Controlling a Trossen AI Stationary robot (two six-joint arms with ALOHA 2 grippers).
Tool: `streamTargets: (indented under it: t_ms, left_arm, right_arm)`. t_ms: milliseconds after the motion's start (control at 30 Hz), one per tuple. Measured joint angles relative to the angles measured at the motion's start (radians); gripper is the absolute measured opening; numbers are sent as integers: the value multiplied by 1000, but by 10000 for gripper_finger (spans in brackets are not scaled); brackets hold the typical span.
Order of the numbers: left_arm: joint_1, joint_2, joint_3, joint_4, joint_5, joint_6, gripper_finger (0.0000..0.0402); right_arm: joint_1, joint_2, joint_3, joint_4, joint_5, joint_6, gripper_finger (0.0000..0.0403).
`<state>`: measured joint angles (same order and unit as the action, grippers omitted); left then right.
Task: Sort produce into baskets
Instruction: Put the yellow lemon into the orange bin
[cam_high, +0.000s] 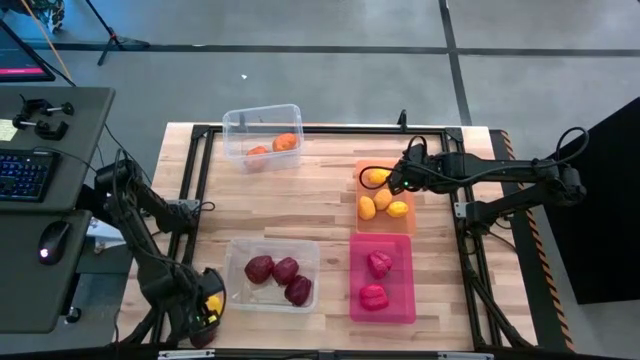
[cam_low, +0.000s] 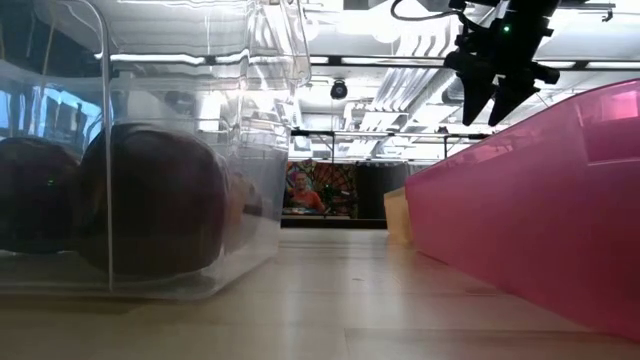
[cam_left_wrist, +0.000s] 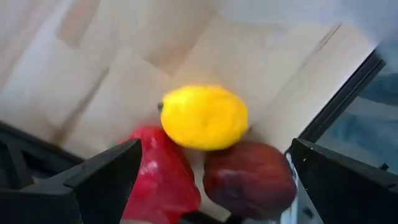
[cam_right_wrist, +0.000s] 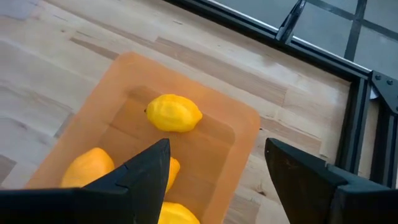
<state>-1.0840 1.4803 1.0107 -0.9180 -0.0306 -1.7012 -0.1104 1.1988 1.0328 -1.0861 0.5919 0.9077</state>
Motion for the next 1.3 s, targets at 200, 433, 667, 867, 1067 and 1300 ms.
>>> streamTargets:
  t_ms: [200, 433, 667, 867, 1067, 1300]
  left_arm:
    - [-1, -1, -40, 6, 55, 7, 399]
    - [-16, -14, -58, 31, -14, -66, 399]
    - [-16, -54, -56, 23, -26, -75, 399]
    - [-17, -53, -96, 86, 126, -53, 399]
    - [1, -53, -149, 172, 44, -60, 399]
    - [6, -53, -196, 188, 22, -9, 399]
  right_arm:
    - [0, 0, 0, 0, 1, 0, 252]
    - [0, 0, 0, 0, 4, 0, 252]
    - [0, 0, 0, 0, 7, -1, 252]
    - [0, 0, 0, 0, 10, -26, 252]
    - [0, 0, 0, 0, 14, -26, 252]
    - [-1, 0, 0, 0, 33, -27, 252]
